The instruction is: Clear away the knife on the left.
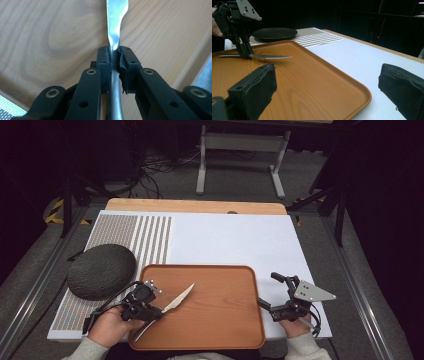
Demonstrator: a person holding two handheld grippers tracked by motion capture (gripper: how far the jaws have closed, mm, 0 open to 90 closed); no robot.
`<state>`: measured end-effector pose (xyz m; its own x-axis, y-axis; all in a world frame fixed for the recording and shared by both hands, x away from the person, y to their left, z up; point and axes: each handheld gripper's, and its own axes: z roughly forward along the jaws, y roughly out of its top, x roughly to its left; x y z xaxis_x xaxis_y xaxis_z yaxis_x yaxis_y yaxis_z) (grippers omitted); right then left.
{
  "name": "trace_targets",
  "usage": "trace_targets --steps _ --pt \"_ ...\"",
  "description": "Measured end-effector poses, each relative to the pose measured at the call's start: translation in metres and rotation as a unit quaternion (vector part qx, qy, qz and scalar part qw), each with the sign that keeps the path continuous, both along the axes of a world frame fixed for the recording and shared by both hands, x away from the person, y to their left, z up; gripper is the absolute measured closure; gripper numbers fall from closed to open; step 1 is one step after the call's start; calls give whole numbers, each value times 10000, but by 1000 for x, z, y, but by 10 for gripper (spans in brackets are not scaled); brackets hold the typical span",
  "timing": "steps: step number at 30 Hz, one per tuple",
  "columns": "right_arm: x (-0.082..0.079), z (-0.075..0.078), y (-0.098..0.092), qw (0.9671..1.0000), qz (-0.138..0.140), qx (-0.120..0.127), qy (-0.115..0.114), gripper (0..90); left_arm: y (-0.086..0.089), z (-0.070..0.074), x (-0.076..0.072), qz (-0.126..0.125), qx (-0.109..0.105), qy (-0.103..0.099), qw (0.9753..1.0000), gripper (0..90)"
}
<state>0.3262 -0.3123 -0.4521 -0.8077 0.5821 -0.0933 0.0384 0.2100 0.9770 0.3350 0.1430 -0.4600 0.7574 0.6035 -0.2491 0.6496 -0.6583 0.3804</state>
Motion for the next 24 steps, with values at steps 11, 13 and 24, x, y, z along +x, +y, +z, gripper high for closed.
trace_targets --steps 11,13,24 --pt "0 0 0 10000 -2 3 -1 25 0 0 0 3 22 -7 10000 790" --pt "0 0 0 10000 0 4 0 25 1 0 0 14 21 10 10000 787" --pt "0 0 0 10000 12 13 30 25 0 5 1 -199 -387 -48 9990 273"
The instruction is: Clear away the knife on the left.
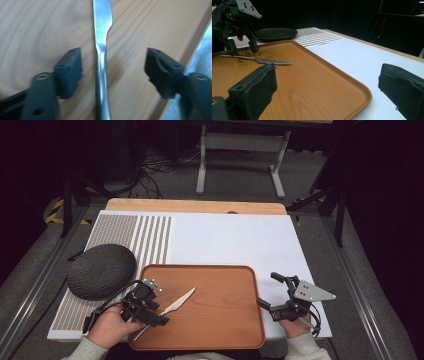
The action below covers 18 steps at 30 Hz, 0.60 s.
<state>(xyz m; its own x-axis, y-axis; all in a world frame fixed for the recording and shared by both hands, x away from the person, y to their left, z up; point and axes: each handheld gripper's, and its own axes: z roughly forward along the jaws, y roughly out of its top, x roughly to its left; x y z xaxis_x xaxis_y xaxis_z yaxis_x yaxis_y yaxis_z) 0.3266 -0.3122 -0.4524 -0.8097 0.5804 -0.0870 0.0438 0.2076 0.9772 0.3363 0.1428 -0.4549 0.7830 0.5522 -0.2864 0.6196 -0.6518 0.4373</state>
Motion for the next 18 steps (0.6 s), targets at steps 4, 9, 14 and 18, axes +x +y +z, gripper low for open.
trace_targets --steps 4,9,14,18 --pt "0 0 0 10000 -4 0 3 26 -1 4 -1 -112 -70 -385 9992 230" --pt "0 0 0 10000 -25 -6 -5 26 -4 11 -6 -175 -212 -901 9956 294" --pt "0 0 0 10000 -35 -12 -8 26 -8 14 -11 -311 -371 -1200 9916 511" --pt "0 0 0 10000 -31 -18 -15 26 -14 14 -16 -429 -223 -1494 9876 784"
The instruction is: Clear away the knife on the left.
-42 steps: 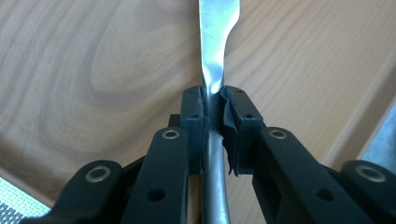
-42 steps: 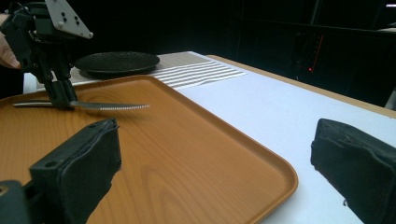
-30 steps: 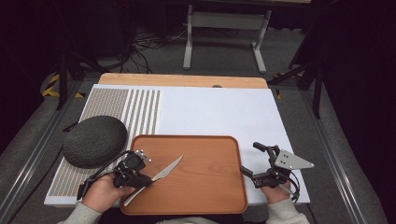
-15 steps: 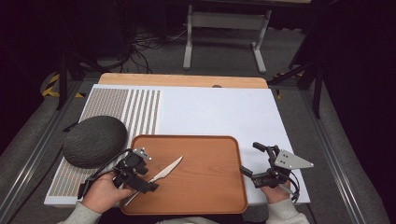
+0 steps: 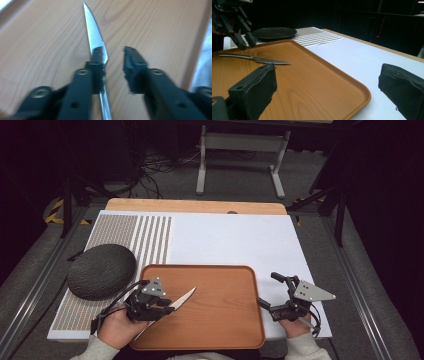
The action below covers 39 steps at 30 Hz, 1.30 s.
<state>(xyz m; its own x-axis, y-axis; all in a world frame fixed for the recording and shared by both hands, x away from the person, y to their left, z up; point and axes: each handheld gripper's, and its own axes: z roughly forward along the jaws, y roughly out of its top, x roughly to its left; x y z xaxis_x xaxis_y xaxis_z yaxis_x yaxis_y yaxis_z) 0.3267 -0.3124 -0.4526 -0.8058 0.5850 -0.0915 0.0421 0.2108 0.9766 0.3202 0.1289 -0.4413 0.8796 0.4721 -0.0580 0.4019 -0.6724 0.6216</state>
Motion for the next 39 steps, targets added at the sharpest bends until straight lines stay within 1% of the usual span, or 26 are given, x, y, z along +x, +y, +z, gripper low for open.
trace_targets --steps 1,2,3,4,6,7,8,9,10,11,13,14,15,16,17,18,20,21,24,25,27,28,29,32,33,39 --pt "0 0 0 10000 -7 -6 -1 26 -4 -1 -2 -75 166 -163 9997 829" --pt "0 0 0 10000 -8 -6 -1 26 -4 -1 -2 -75 166 -163 9997 855" --pt "0 0 0 10000 -8 -6 -1 26 -5 -2 -3 -141 251 -237 9993 855" --pt "0 0 0 10000 -7 -10 -3 26 -8 -4 -4 -175 388 -301 9986 896" --pt "0 0 0 10000 -6 -12 -4 26 -10 -5 -5 -242 503 -373 9977 897" --pt "0 0 0 10000 -4 -11 -3 26 -10 -5 -5 -242 503 -373 9977 897" --pt "0 0 0 10000 -5 -12 -4 26 -11 -6 -6 -254 628 -392 9969 897" --pt "0 0 0 10000 -6 -15 -3 26 -12 -7 -6 -295 677 -454 9962 897" --pt "0 0 0 10000 1 -13 -3 26 -14 -8 -7 -301 729 -443 9959 898" --pt "0 0 0 10000 1 -13 -3 26 -14 -8 -7 -301 729 -443 9959 897" --pt "0 0 0 10000 0 -16 -5 26 -17 -10 -8 -367 852 -471 9946 897" --pt "0 0 0 10000 0 -17 -4 26 -18 -11 -8 -382 870 -431 9945 897" --pt "0 0 0 10000 -2 -16 -3 26 -19 -12 -8 -417 912 -460 9939 897" --pt "0 0 0 10000 -1 -16 -3 26 -20 -12 -8 -445 912 -453 9938 898" --pt "0 0 0 10000 -7 -22 -7 26 -21 -12 -8 -440 939 -388 9939 898" --pt "0 0 0 10000 -5 -22 -5 26 -21 -13 -9 -452 993 -421 9931 898" --pt "0 0 0 10000 -5 -25 -6 26 -22 -14 -8 -491 1042 -374 9926 898" --pt "0 0 -1 10000 -6 -24 -6 26 -23 -15 -8 -495 1113 -402 9917 898" --pt "0 0 -1 10000 -6 -22 -7 26 -24 -19 -7 -501 1241 -377 9903 898" --pt "0 0 -1 10000 -5 -23 -6 26 -25 -19 -8 -485 1272 -378 9900 898" --pt "0 0 -1 10000 -9 -25 -7 26 -26 -20 -7 -483 1292 -317 9899 898" --pt "0 0 -1 10000 -10 -23 -6 27 -26 -20 -7 -480 1297 -344 9898 898" --pt "0 0 -1 10000 -10 -26 -5 27 -26 -20 -6 -478 1310 -326 9897 898" --pt "0 0 0 10000 -10 -38 -7 27 -25 -20 -5 -405 1288 -286 9904 898" --pt "0 0 -1 10000 -11 -35 -5 27 -25 -20 -5 -403 1299 -299 9903 898" --pt "0 0 0 10000 -14 -40 -5 27 -21 -20 -2 -352 1241 -238 9914 898"
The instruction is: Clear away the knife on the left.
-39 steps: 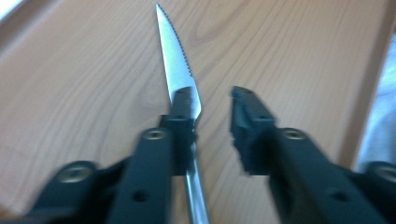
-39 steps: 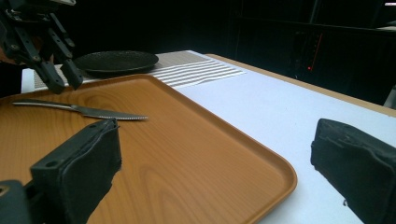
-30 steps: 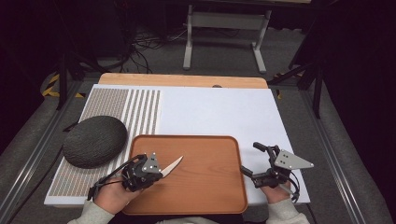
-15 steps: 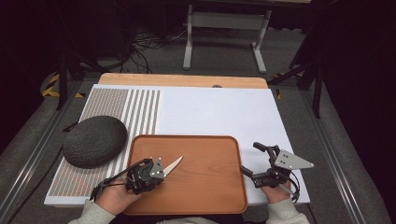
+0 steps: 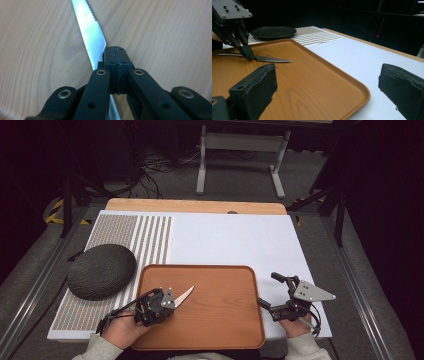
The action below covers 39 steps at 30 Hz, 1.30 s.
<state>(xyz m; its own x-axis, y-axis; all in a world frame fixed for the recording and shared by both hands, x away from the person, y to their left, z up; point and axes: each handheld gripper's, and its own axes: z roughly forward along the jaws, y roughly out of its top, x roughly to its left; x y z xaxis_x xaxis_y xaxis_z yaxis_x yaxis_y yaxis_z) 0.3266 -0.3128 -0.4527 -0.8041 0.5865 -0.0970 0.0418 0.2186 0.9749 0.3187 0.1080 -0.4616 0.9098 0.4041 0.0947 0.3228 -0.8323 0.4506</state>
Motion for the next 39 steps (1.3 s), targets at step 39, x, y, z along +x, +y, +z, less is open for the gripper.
trace_targets --steps 39 --pt "1 -1 0 10000 -19 1 22 28 37 -2 19 670 -200 88 9975 898"
